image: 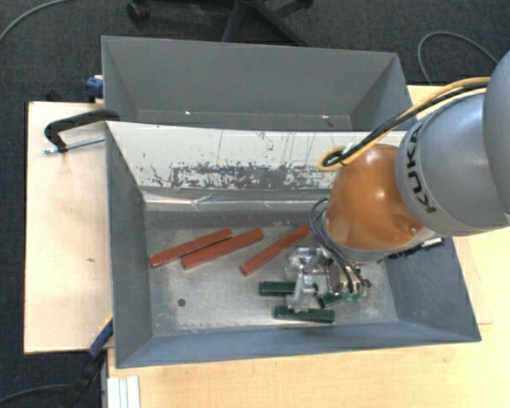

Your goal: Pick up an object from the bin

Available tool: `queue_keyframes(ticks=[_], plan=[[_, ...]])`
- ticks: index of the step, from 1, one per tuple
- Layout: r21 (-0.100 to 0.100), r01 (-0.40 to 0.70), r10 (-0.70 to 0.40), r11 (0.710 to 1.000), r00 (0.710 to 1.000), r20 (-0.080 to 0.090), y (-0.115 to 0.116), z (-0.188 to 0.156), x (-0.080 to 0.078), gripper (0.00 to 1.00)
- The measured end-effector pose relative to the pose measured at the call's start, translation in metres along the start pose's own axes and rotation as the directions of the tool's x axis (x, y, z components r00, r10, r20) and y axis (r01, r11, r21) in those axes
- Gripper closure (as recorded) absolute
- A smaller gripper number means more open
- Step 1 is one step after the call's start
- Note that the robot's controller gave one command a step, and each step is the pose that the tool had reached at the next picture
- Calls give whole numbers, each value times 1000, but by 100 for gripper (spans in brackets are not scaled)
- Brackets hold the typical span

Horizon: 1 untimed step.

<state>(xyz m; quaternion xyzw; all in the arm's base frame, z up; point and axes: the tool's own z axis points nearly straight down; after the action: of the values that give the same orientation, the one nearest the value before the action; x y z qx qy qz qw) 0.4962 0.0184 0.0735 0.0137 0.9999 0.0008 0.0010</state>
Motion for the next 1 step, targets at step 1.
queue_keyframes(ticks=[1], plan=[[0,0,0,1000,1000,1,0,-1,0,100]])
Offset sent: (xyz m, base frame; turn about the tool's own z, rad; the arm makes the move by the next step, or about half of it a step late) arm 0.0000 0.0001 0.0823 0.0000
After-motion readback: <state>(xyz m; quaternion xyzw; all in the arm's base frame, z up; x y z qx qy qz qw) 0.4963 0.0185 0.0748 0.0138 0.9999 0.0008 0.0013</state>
